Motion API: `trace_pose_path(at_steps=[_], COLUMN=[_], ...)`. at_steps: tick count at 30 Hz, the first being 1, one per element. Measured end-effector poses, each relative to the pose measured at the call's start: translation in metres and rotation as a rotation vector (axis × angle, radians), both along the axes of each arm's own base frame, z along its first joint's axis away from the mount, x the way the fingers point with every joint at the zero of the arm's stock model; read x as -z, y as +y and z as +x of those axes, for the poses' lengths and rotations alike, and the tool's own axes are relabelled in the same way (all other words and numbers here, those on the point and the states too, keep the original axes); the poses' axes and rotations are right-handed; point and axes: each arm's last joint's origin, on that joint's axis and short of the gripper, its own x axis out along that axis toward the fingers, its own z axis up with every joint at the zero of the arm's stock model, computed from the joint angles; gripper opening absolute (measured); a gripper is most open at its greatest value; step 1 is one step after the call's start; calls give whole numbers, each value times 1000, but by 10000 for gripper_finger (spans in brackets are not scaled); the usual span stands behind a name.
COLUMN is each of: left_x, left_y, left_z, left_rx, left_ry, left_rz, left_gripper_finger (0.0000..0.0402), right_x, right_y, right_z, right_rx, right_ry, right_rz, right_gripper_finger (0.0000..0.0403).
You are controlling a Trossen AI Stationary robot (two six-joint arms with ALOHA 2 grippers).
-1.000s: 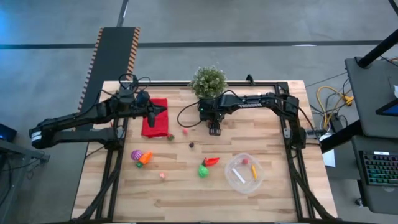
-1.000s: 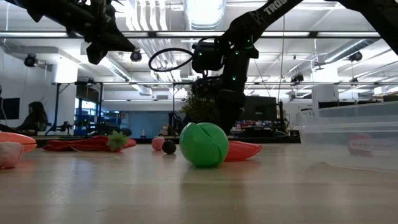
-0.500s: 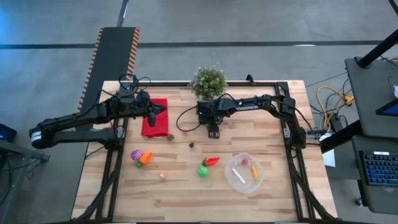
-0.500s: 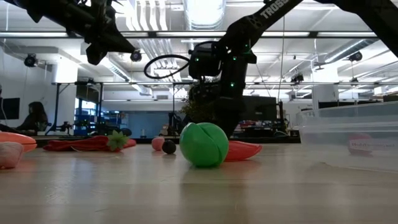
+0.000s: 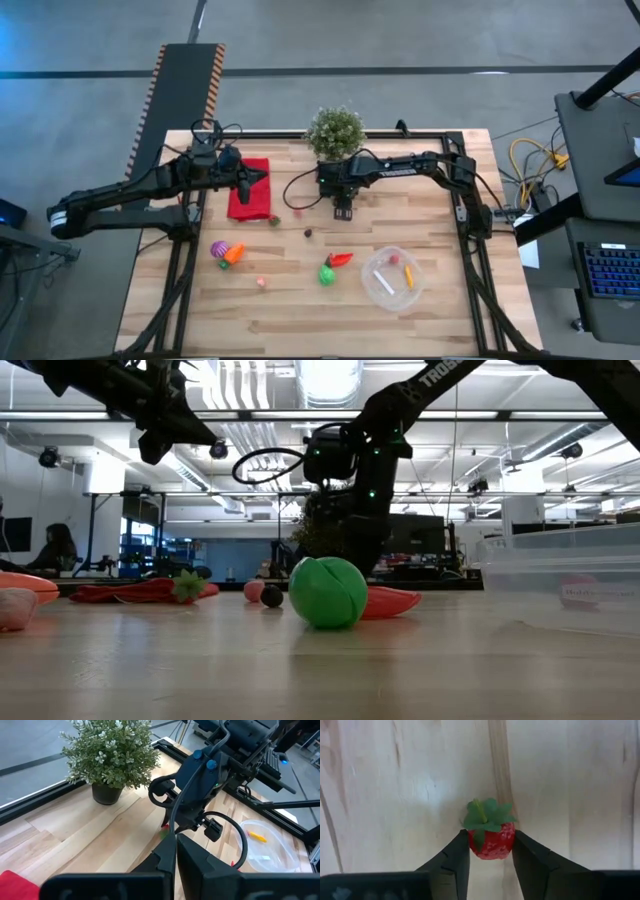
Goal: Pick and placing Produce into tupperware
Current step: Put the top red strawberry into the transparent bin
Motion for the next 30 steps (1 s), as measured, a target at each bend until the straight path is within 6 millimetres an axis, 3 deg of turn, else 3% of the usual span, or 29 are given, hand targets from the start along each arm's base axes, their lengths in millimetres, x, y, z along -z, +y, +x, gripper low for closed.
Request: trace_pose_path(at_steps=[6,13,17,23,30], left_x=[0,0,0,-2,-2], left_y=[0,0,0,0,0], left_z=[0,0,0,1,1], left_rx=[0,4,17,23,32], left_ry=[0,3,13,1,8], left_rz=[0,10,44,63,83], left_gripper_finger=[0,0,0,0,0], right_x=[-12,-73,-97,-89,-77], right_y=[3,28,58,121,178], right_z=[-12,-37,-69,-124,-163], right_rx=[106,356,531,854,1145], right_ry=[103,1,-52,-12,-43], right_rz=[49,126,150,304,357], right_gripper_finger=[124,127,127,127,128])
